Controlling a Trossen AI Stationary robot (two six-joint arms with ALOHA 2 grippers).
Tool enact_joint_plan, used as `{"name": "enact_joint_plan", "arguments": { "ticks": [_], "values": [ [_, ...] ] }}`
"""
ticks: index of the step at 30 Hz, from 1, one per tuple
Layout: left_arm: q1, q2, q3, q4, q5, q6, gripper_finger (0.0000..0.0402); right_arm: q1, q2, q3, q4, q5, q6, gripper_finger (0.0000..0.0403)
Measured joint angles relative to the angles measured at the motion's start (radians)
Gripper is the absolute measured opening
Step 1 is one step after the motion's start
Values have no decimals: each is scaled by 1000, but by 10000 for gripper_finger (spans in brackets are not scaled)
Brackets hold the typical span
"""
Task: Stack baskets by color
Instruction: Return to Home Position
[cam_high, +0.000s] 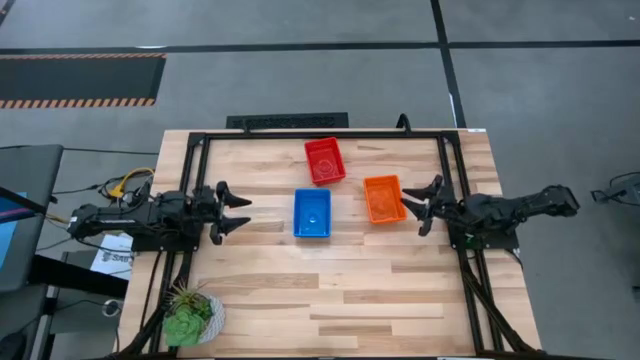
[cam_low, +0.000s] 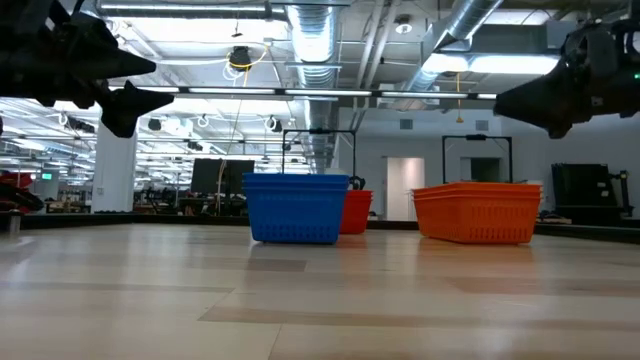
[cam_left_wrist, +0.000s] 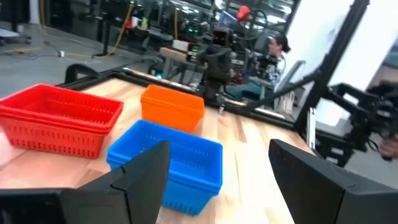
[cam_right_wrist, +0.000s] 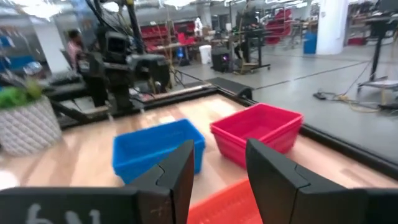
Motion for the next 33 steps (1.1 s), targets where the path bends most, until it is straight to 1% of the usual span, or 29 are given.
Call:
{"name": "enact_joint_plan", "arguments": {
  "ticks": [3, 14, 17, 20, 22, 23, 26, 30, 33],
  "values": [
    [0, 0, 0, -7, 16, 23, 263, -16, 24, 0, 0, 0, -35, 168],
    [0, 2, 0, -7, 8, 52, 263, -85, 121, -1, -4, 0, -47, 165],
    [0, 2, 0, -7, 8, 21, 263, -100, 136, -1, -1, 2, -44, 166],
    [0, 2, 0, -7, 7, -10, 263, -106, 140, -1, 24, 3, 16, 167],
    [0, 2, 0, -7, 7, -23, 263, -112, 139, -1, 84, 15, 16, 168],
    [0, 2, 0, -7, 7, -28, 263, -116, 133, 2, 110, 20, 17, 168],
    [0, 3, 0, -7, 7, -48, 263, -126, 98, 31, 104, 25, 16, 167],
    [1, 2, 0, -5, -9, -65, 263, -116, 7, 52, 109, 24, 1, 165],
    [1, 2, 0, -7, 36, -66, 263, -97, -65, 36, 80, -9, -6, 165]
  ]
}}
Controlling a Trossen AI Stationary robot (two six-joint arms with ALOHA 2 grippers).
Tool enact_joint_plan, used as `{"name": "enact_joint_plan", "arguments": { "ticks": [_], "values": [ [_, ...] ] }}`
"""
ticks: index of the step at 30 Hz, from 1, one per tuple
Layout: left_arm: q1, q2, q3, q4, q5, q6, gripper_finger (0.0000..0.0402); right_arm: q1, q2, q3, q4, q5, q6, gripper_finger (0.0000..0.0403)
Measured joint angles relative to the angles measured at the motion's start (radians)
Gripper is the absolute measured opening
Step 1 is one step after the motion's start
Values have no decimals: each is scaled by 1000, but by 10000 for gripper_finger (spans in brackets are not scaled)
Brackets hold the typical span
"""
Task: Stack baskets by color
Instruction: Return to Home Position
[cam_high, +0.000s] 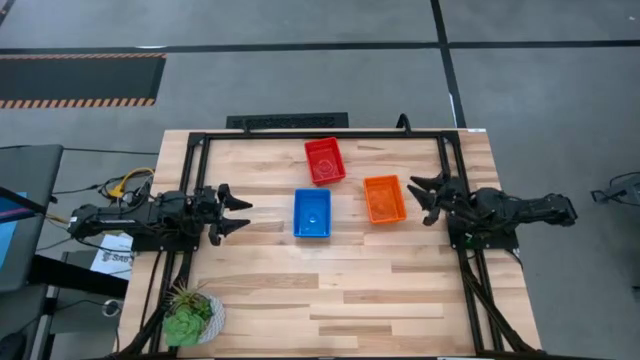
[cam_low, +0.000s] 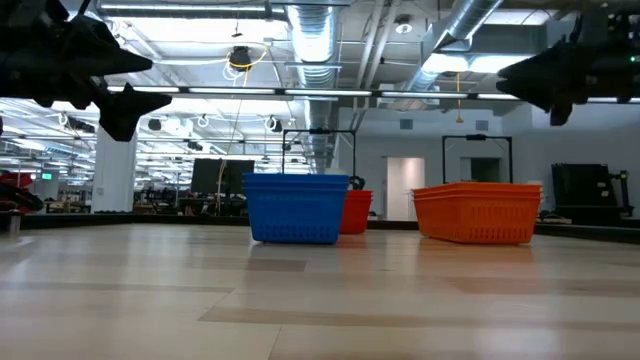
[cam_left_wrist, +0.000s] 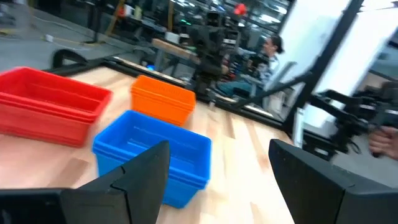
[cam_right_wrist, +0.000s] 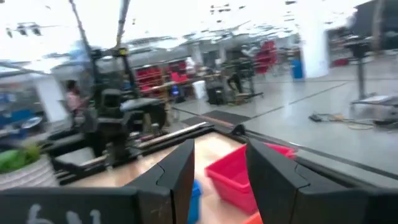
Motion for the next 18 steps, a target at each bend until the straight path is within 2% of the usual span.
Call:
{"name": "enact_joint_plan", "arguments": {
  "ticks": [4, 7, 10, 14, 18],
  "values": [
    [0, 0, 0, 8, 73, 28, 263, 28, -4, -36, -20, -23, 18, 168],
    [-1, -1, 0, 9, 78, 37, 263, 25, -6, -36, -63, 54, 64, 169],
    [-1, 0, 0, 9, 76, 52, 263, 18, -7, -36, -72, 100, 27, 167],
    [-1, -2, 0, 9, 80, 42, 263, 11, 19, -36, -77, 106, -74, 165],
    [-1, -2, 0, 27, 194, 43, 263, 12, 38, -37, -81, 106, -70, 165]
  ]
}}
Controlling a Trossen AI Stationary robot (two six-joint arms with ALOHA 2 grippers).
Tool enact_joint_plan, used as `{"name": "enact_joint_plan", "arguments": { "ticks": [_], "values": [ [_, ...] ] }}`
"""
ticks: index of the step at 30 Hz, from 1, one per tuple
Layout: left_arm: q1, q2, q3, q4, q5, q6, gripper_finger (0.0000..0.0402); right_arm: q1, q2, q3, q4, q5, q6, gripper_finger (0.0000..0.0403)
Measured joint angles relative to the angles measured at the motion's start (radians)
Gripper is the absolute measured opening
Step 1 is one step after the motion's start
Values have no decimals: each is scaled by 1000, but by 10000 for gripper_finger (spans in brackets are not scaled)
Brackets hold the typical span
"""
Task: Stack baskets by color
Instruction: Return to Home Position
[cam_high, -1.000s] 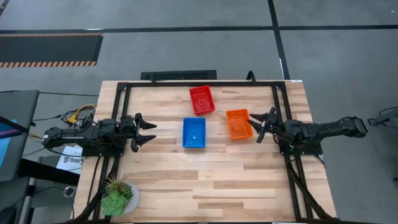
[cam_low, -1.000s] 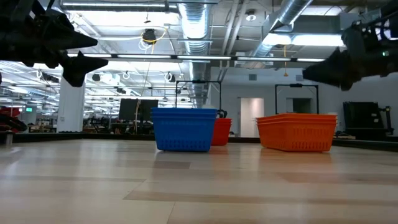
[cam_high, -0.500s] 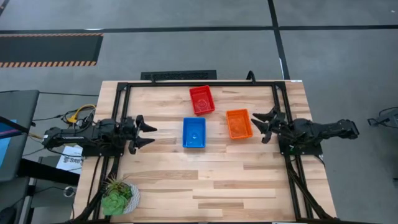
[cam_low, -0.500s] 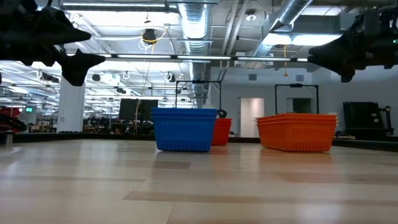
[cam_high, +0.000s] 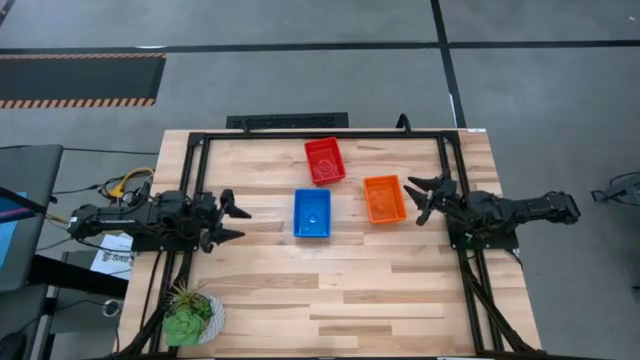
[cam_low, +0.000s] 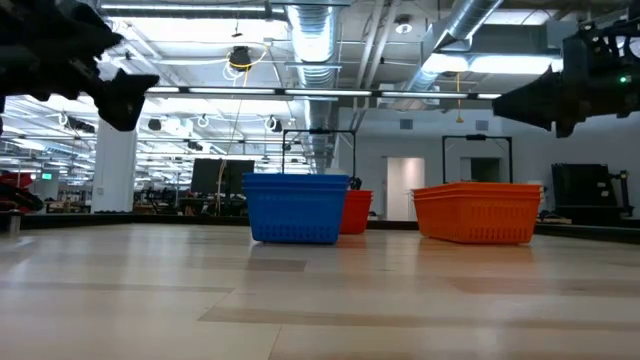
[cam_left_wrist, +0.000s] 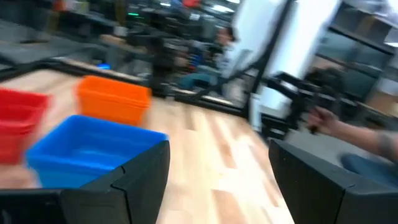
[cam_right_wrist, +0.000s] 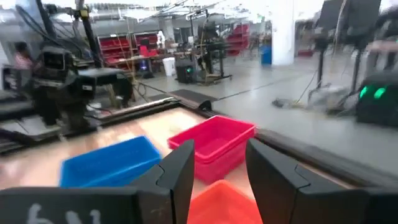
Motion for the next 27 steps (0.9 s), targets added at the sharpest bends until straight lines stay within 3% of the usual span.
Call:
{"name": "enact_joint_plan", "arguments": {
  "ticks": [2, 8, 14, 18, 27],
  "values": [
    [0, 0, 0, 10, 76, 22, 263, 2, 3, 0, 16, -31, 58, 166],
    [0, 0, 0, 21, 202, 50, 263, 2, -19, 3, 174, -358, 9, 163],
    [1, 0, 0, 21, 203, 84, 263, -12, -47, 14, -17, -294, -42, 163],
    [1, 0, 0, 20, 176, 134, 263, -33, -29, 7, -24, -330, -66, 166],
    [0, 0, 0, 3, -8, 174, 263, -47, -17, 6, -28, -313, -108, 165]
  ]
}}
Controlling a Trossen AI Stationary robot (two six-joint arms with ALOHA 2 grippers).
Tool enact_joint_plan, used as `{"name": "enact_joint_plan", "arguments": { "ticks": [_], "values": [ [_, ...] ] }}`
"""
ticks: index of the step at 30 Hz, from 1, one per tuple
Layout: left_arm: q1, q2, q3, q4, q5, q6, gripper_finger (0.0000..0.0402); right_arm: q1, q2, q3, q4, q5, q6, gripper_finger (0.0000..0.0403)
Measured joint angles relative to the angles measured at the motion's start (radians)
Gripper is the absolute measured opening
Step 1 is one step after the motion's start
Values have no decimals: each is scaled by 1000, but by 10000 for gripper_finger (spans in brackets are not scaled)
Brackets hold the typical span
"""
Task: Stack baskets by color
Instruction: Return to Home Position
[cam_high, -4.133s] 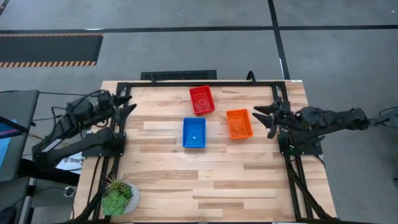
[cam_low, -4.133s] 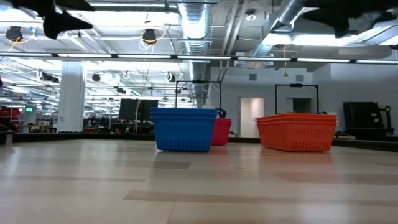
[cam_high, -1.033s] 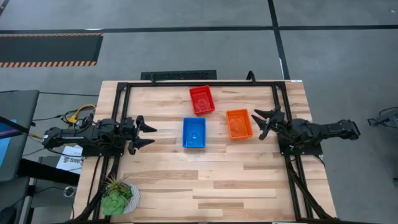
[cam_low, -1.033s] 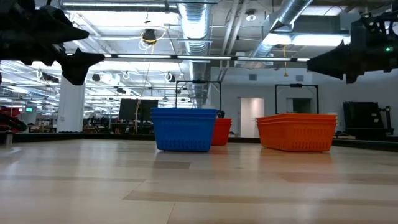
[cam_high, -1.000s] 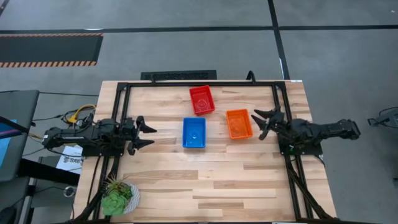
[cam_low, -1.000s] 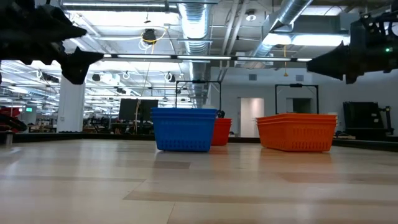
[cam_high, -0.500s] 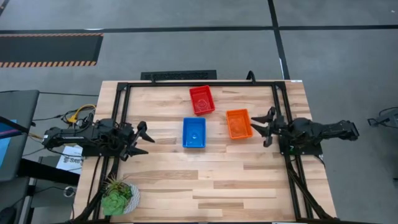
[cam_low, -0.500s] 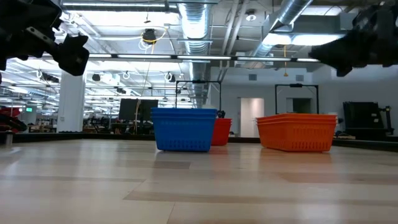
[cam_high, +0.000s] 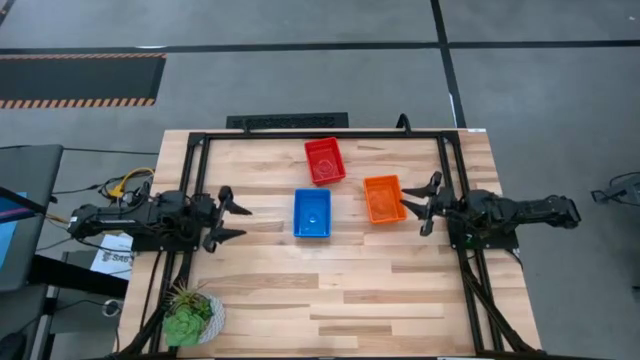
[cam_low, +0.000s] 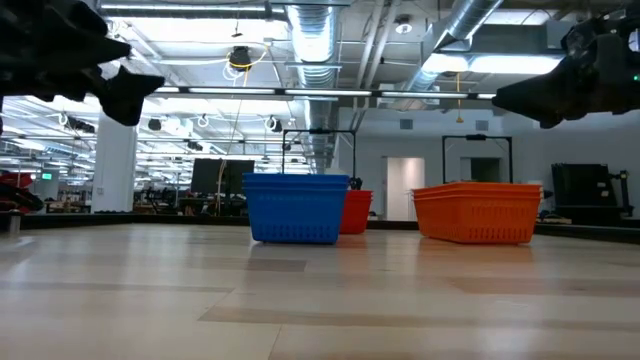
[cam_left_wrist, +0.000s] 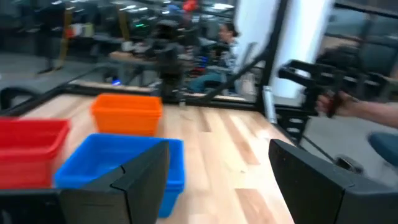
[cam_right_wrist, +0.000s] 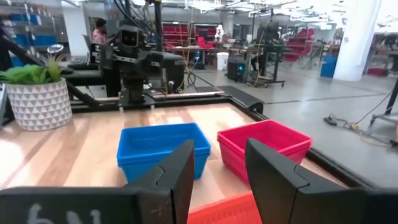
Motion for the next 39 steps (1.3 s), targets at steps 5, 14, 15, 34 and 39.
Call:
{"name": "enact_joint_plan", "arguments": {
  "ticks": [5, 14, 15, 34, 39],
  "values": [
    [0, 0, 0, -20, -107, -77, 263, 0, 0, 0, -2, 1, 49, 166],
    [0, 0, 0, -33, -193, -83, 263, 0, 0, 0, -3, 1, 52, 167],
    [0, 0, 0, -33, -193, -81, 263, 0, 0, 0, -3, 1, 52, 168],
    [0, 0, 0, -33, -195, -84, 263, 0, 0, -1, -4, 1, 54, 168],
    [0, 0, 0, -33, -195, -78, 263, 0, 0, -1, -5, 1, 54, 165]
  ]
}}
